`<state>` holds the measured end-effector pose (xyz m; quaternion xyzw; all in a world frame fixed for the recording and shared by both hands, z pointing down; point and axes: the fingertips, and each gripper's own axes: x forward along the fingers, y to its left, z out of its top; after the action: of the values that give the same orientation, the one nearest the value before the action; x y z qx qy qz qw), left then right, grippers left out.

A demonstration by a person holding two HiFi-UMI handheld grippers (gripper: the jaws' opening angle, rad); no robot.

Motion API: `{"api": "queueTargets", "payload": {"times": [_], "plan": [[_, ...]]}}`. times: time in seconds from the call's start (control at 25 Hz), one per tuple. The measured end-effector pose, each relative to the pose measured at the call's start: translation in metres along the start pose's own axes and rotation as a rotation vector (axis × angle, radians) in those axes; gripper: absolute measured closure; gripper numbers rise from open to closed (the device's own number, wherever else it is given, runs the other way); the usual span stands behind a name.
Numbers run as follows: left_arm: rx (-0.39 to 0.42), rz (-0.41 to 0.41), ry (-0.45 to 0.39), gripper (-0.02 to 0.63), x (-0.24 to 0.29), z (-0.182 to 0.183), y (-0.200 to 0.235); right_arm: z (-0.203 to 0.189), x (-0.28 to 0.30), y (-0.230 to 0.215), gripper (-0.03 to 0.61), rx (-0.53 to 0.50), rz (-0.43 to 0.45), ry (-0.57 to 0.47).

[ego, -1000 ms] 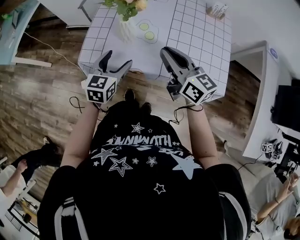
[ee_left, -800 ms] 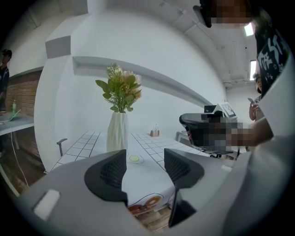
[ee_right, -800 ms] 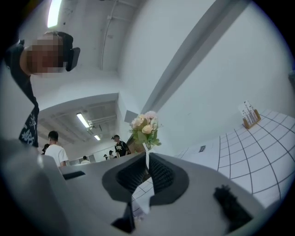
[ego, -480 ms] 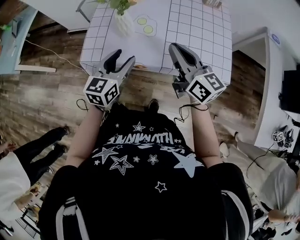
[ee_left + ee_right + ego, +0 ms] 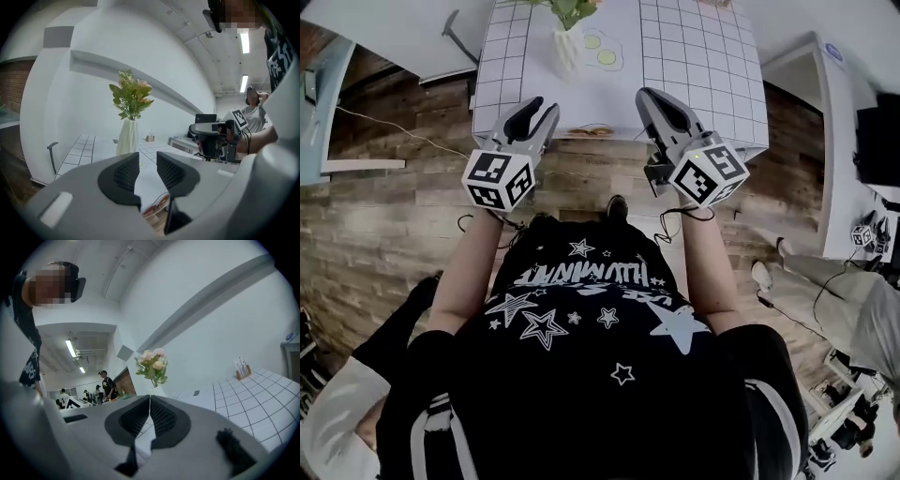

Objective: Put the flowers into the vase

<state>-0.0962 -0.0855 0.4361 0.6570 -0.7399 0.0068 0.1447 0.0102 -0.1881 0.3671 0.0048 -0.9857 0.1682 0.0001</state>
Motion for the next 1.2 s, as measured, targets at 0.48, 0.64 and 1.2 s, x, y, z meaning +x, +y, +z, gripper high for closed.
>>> {"api": "queueTargets", "payload": {"times": [0.48,0.64,1.2], "plan": [[-0.043,-0.102,-0.039,0.557,-0.047,0.001,0.046,-0.016,0.028,0.066,0.566,-0.095,-0.083,0.007],[-0.024,-0.17,-0.046,0.56,-0.051,0.009,0.048,-0.019,0.021,0.082,0.566,-0.149,-0.173,0.003],[-0.013,-0.281,0.011,0.604,-0.086,-0.01,0.069,-0.065,0.007,0.123,0.566,-0.125,-0.4,0.02]]}}
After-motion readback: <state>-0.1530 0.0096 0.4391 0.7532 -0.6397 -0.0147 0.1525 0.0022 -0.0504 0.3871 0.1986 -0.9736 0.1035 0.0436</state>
